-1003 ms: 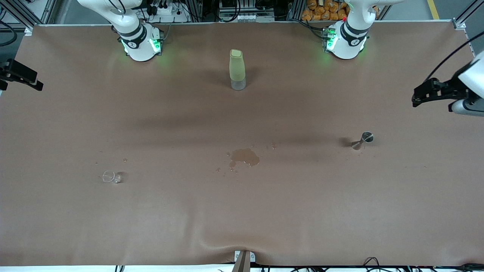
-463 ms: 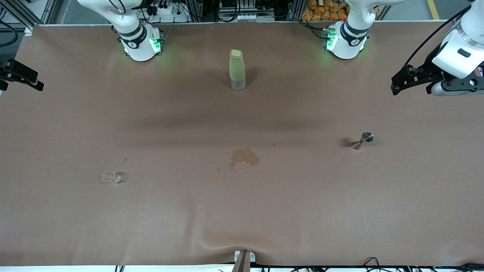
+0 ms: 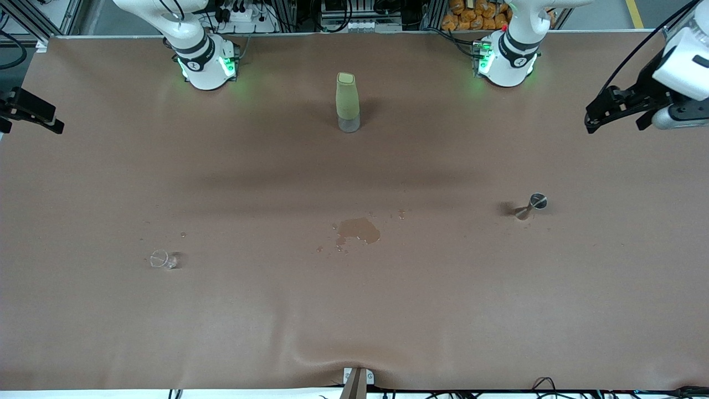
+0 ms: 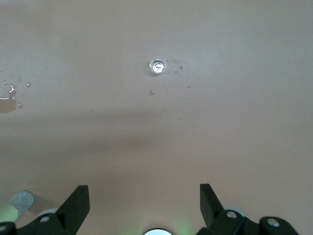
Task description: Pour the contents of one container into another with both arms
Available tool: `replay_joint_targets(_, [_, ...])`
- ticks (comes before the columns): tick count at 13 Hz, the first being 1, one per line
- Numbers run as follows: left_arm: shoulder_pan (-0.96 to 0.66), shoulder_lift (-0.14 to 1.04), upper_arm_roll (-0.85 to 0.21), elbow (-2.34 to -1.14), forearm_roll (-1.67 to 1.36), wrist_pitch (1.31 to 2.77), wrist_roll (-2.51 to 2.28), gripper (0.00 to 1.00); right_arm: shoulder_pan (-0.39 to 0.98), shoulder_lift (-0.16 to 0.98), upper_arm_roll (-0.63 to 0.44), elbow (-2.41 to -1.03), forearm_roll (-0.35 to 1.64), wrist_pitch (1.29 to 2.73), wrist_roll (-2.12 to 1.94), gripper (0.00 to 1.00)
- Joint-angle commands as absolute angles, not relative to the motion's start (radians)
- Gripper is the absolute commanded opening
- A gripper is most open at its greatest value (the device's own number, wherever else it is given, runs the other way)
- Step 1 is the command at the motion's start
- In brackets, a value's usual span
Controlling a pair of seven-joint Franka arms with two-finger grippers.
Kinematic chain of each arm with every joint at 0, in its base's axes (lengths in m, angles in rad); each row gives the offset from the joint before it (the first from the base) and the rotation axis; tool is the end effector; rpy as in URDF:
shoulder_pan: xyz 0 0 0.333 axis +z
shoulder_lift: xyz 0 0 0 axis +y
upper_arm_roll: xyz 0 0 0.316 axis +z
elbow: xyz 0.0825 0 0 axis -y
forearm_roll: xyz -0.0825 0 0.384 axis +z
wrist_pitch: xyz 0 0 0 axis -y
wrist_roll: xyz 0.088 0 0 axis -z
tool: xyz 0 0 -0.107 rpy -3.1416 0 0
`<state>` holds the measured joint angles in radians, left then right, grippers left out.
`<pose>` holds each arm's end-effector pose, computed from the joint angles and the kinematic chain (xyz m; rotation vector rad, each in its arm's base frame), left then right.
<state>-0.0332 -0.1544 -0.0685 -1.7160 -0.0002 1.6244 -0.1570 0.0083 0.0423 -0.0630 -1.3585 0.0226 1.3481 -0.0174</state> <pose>0.5079 -0.0547 0.6425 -3.1366 -0.0875 -0.0993 0.5419 -0.0259 0.6801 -3.1187 0.0513 0.0809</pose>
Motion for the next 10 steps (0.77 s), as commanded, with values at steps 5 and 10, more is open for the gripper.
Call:
replay_joint_targets(5, [-0.035, -0.147, -0.049, -1.684, 0.017, 1.569, -0.113, 1.0, 0.037, 0.015, -0.071, -1.388, 0.005, 1.374, -0.025, 1.0])
replay_joint_targets(10, [-0.038, -0.143, -0.035, -1.675, 0.015, 1.56, -0.113, 1.0, 0.038, 0.015, -0.071, -1.39, 0.005, 1.371, -0.025, 1.0])
